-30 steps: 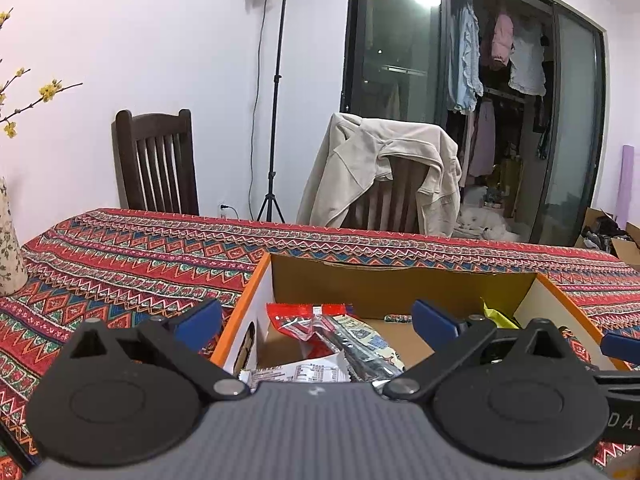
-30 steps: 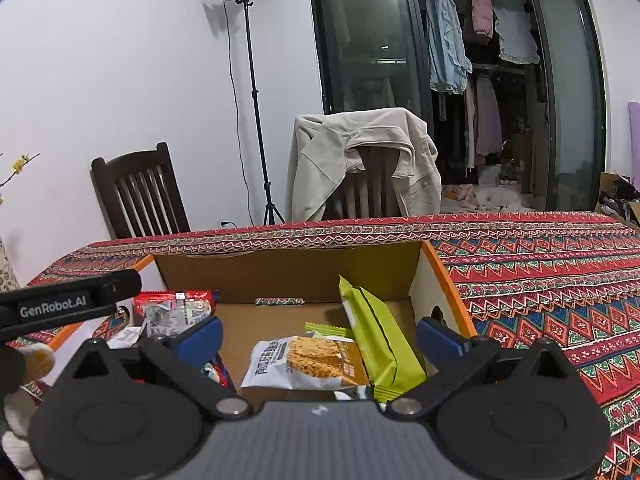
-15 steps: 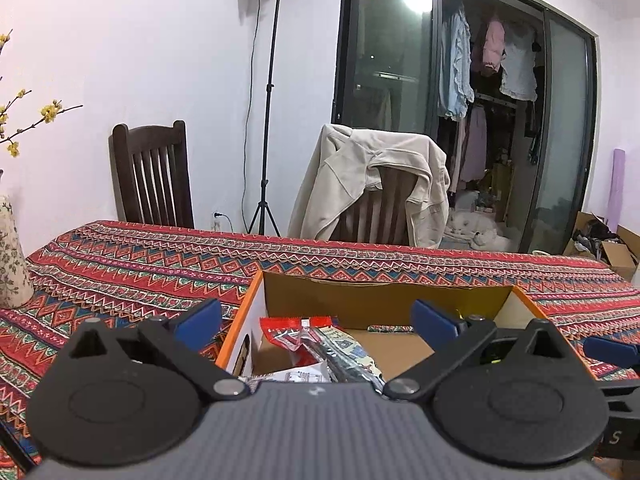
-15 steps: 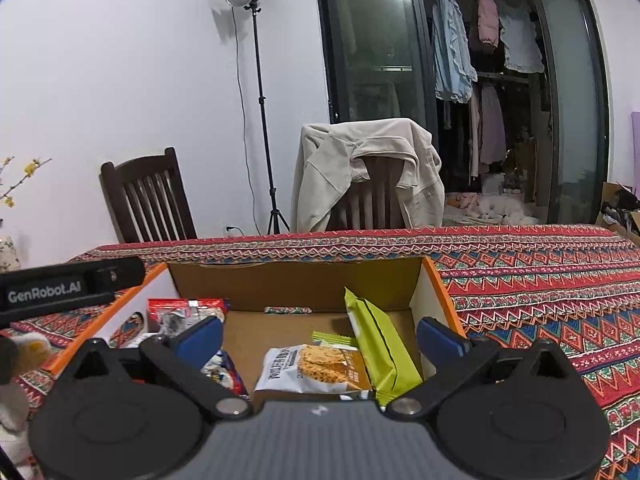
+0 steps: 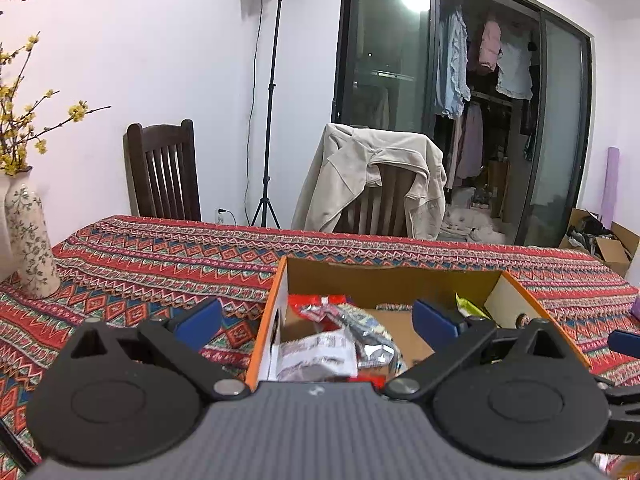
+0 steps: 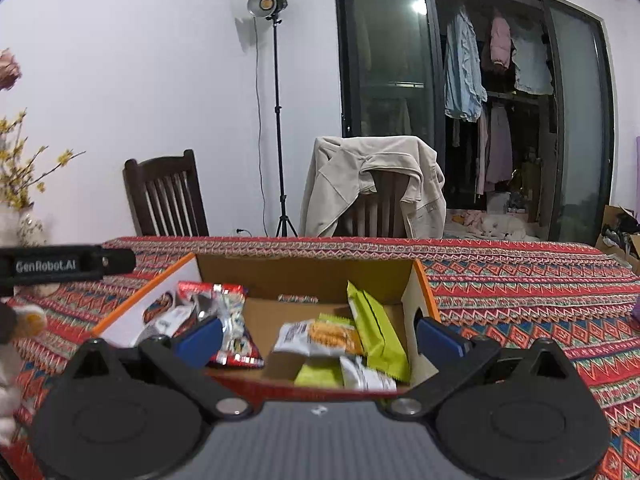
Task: Organize snacks
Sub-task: 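Withdraw both tools from the box back to the snack pile, then grasp another orange cookie packet with the right gripper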
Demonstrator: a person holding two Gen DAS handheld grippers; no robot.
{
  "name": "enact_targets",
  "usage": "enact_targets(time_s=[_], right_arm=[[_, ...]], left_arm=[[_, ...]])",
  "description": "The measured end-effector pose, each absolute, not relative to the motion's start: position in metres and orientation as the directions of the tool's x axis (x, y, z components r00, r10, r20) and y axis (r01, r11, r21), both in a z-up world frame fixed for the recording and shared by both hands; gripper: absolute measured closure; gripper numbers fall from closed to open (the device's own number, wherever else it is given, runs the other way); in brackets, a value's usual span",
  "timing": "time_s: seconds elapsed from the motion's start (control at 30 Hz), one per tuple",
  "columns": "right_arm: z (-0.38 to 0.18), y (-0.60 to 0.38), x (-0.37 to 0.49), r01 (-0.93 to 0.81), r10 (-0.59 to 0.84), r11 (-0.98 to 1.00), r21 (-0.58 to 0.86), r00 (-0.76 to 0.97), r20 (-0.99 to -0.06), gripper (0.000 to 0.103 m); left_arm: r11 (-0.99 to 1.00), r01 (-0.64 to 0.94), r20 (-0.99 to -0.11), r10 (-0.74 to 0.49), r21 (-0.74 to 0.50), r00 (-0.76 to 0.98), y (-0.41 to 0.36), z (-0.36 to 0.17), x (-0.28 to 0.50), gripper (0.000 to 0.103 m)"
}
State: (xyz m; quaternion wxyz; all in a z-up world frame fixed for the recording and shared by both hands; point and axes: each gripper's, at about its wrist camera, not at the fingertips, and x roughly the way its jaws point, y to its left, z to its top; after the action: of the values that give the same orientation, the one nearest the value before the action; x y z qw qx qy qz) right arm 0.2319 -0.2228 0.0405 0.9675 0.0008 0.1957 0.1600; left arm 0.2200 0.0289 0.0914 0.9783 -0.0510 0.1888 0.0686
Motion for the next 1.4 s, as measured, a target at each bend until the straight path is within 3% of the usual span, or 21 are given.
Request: enact_targets(time_s=[0.33,0.63,1.4], right_arm=[[0.024,-0.237,0.179,-0.329,0.317,0.944,0.038,0.863,-0.394,0.000],[0.002,-0.247,0.148,-0.328,0.318,0.943,0.054,0.843,-0.433,0.000],[-0.037,-0.267,0.145,-0.252,0.273,0.961,0.112,0.813,-0.514,0.000]], left_arm=[[0.995,-0.088,-0.404,0.065,-0.039,0.912,0.030,0.069,0.173,0.000],[0.992,-0.089,-0.440,0.041,-0.090,0.897,0.047,0.039,0.140,0.000],[0.993,-0.108,-0.406,0.076,-0.056,0.911,0.049,0.009,0.122,0.000]])
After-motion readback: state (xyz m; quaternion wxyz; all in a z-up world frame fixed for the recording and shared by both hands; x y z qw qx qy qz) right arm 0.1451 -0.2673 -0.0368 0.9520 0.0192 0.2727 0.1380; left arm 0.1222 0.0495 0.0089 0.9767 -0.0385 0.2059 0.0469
